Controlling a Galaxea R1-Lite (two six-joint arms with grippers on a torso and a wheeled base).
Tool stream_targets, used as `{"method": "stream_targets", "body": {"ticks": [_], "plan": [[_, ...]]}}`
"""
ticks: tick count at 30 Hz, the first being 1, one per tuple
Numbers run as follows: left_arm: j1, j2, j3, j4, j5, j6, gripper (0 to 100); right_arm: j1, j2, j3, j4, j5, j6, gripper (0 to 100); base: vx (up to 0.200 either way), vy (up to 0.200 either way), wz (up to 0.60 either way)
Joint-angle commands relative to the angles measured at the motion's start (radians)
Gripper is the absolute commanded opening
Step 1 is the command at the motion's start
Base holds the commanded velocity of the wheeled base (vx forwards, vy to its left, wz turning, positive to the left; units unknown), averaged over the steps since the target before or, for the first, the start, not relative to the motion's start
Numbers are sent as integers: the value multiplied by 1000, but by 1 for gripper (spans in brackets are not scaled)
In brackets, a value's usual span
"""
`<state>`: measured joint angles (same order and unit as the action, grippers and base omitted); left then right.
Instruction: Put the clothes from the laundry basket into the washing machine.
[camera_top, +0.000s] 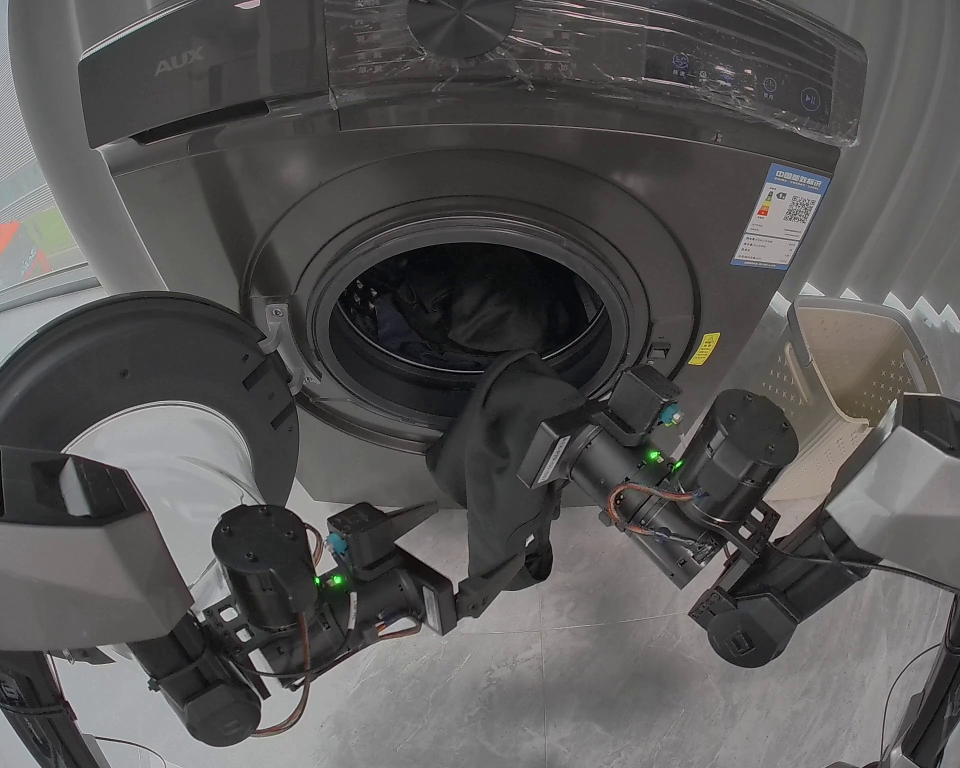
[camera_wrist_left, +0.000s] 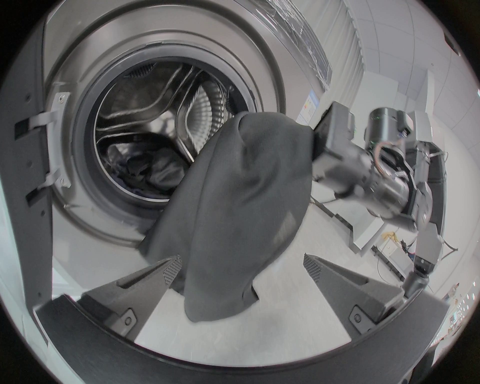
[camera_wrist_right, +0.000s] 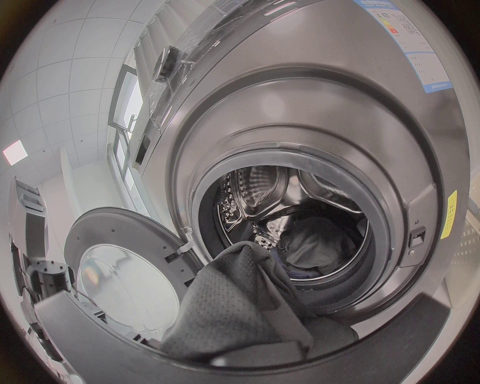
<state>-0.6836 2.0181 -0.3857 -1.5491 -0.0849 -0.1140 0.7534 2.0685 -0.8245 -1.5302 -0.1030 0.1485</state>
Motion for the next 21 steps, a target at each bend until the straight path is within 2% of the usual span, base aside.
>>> {"method": "stream_targets", "body": {"ticks": [1,7,8,19,21], "plan": [[3,62,-124,0,-4,-7,100,30,-2,8,-1,0,2,0,0,0,0],[6,100,-168,-2,-4,-15,100,44,-16,24,-1,2,0,0,0,0,0],[7,122,-196,-2,1,-24,100,57,-31,38,-2,3,0,0,0,0,0],[72,223,-285,-3,13,-18,100,93,-50,73,-5,0,8,0,0,0,0],[75,234,-311,-3,30,-19,100,98,-50,82,-10,0,8,0,0,0,0]]}}
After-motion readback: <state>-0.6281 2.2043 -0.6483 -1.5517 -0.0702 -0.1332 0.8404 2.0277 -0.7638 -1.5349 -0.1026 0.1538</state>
